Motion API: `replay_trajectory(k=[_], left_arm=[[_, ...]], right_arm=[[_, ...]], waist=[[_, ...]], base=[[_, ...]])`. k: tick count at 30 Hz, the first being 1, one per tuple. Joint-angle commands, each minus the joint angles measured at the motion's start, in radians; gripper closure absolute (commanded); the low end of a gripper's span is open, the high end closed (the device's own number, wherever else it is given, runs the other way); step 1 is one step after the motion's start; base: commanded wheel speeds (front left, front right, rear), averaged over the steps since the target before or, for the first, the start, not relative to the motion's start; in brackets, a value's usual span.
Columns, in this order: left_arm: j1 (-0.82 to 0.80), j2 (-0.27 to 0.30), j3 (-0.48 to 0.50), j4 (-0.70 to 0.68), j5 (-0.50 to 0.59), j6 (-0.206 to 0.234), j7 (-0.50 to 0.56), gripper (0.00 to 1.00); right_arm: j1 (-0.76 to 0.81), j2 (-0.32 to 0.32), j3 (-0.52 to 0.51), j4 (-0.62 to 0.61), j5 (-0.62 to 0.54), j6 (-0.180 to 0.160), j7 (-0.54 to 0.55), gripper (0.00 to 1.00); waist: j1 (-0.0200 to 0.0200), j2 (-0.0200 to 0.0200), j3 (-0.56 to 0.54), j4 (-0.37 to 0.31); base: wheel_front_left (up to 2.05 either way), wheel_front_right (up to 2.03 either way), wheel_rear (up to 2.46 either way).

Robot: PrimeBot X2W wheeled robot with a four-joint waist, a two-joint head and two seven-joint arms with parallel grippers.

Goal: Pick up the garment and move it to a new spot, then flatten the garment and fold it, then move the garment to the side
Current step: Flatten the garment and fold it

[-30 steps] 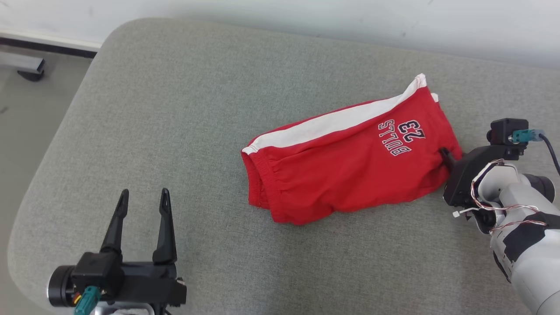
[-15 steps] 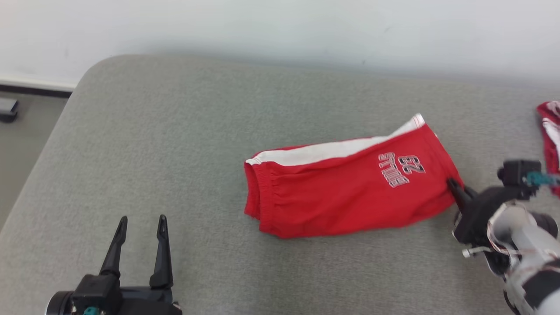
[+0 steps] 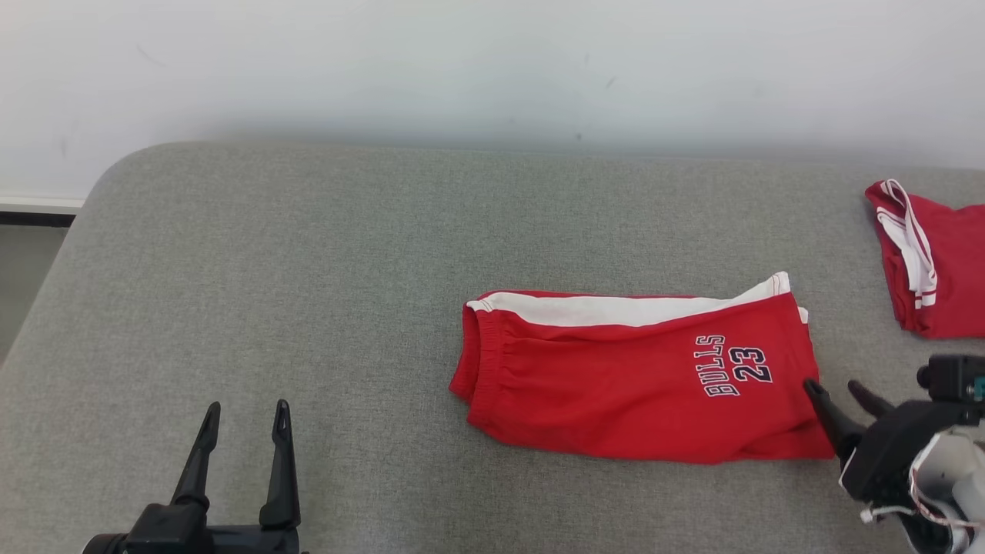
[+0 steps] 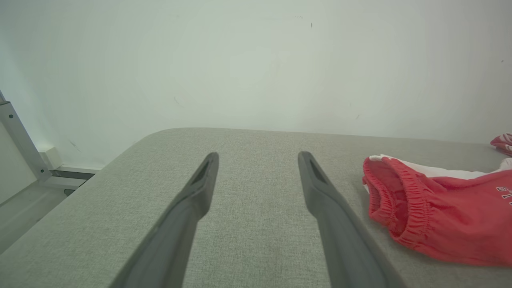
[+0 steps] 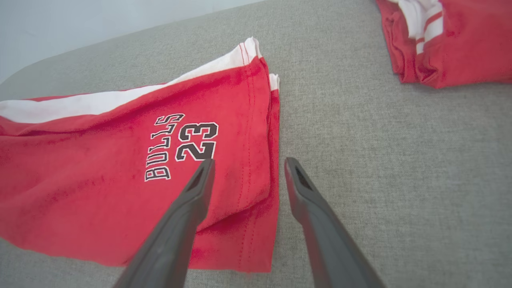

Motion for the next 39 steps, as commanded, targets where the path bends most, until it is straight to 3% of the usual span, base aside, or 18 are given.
replay_trajectory(k=[1, 14, 25, 26, 27, 28, 29, 31, 39], left_arm=[[0.005, -0.002, -0.001, -0.005, 0.005, 0.002, -0.003, 0.0], [-0.04, -0.002, -0.03, 0.017, -0.021, 0.0, -0.003, 0.0], [-0.055, -0.002, -0.03, 0.019, -0.029, 0.006, -0.003, 0.0], [-0.055, -0.002, -0.028, 0.02, -0.029, 0.006, -0.003, 0.0], [-0.054, -0.002, -0.026, 0.02, -0.028, 0.006, -0.003, 0.0], [-0.053, -0.002, -0.024, 0.02, -0.027, 0.006, -0.003, 0.0], [-0.053, -0.002, -0.024, 0.02, -0.027, 0.006, -0.003, 0.0], [-0.054, -0.002, -0.019, 0.023, -0.024, 0.005, -0.003, 0.0], [-0.049, -0.002, -0.005, 0.038, -0.01, -0.003, -0.003, 0.0]], right_arm=[[-0.022, 0.003, -0.014, -0.009, -0.013, -0.003, 0.013, 0.0], [-0.162, 0.051, -0.131, 0.108, -0.216, -0.003, 0.279, 0.0], [-0.173, 0.091, -0.18, 0.186, -0.308, -0.003, 0.368, 0.0], [-0.17, 0.098, -0.18, 0.193, -0.31, -0.003, 0.383, 0.09], [-0.167, 0.104, -0.18, 0.198, -0.313, -0.003, 0.397, 0.25], [-0.167, 0.109, -0.182, 0.202, -0.316, -0.003, 0.407, 0.54], [-0.167, 0.109, -0.182, 0.202, -0.316, -0.003, 0.407, 0.54], [-0.171, 0.111, -0.191, 0.208, -0.318, -0.003, 0.415, 1.0], [-0.199, 0.059, -0.225, 0.211, -0.35, -0.003, 0.382, 1.0]], waist=[[0.0001, 0.0001, 0.004, -0.002], [0.0001, 0.0001, 0.043, 0.048], [0.0001, 0.0001, 0.069, 0.07], [0.0001, 0.0001, 0.07, 0.069], [0.0001, 0.0001, 0.069, 0.068], [0.0001, 0.0001, 0.069, 0.066], [0.0001, 0.0001, 0.069, 0.066], [0.0001, 0.0001, 0.066, 0.062], [0.0001, 0.0001, 0.03, 0.046]], base=[[0.0, 0.0, 0.0], [0.0, 0.0, 0.0], [0.0, 0.0, 0.0], [0.0, 0.0, 0.0], [0.0, 0.0, 0.0], [0.0, 0.0, 0.0], [0.0, 0.0, 0.0], [0.0, 0.0, 0.0], [0.0, 0.0, 0.0]])
